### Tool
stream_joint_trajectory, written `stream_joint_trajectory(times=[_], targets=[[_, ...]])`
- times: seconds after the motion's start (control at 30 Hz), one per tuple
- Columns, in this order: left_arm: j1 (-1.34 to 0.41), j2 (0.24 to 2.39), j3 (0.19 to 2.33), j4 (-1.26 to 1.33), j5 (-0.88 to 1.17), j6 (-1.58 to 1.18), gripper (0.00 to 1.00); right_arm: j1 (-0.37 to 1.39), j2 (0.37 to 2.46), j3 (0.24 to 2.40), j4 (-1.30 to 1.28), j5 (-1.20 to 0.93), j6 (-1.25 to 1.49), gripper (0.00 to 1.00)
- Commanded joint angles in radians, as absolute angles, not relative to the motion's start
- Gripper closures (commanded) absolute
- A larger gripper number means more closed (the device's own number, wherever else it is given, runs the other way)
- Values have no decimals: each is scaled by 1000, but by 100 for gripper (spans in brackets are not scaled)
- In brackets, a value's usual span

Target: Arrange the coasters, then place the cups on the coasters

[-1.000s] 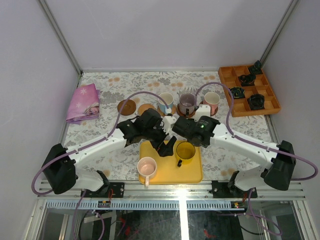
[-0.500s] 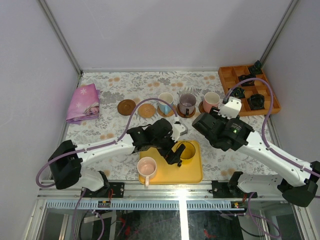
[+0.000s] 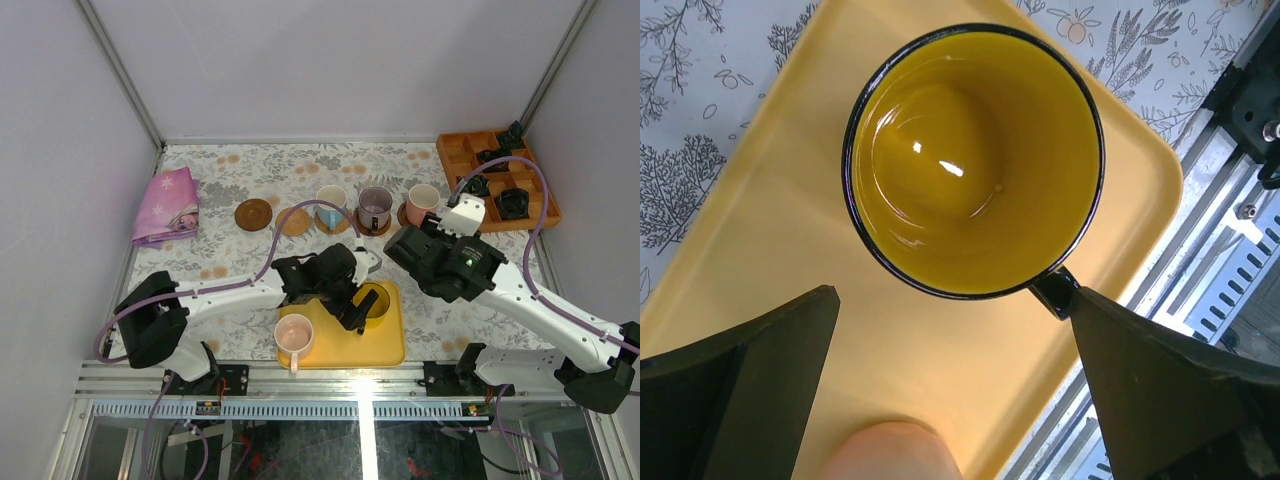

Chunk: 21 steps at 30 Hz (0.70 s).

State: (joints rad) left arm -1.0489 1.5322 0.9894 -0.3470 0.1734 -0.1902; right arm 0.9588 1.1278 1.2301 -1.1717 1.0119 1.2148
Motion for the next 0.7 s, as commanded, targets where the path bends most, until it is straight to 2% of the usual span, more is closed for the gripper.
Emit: stream_joint_trajectory(times=[0.0, 0.67], targets=[[-1061, 1553, 1017, -295, 150, -196, 0, 950, 1130, 1231, -1151, 1075, 1231, 39], [-1063, 1594, 1103, -370, 181, -251, 0, 933, 1190, 1205, -996, 1032, 1097, 39]])
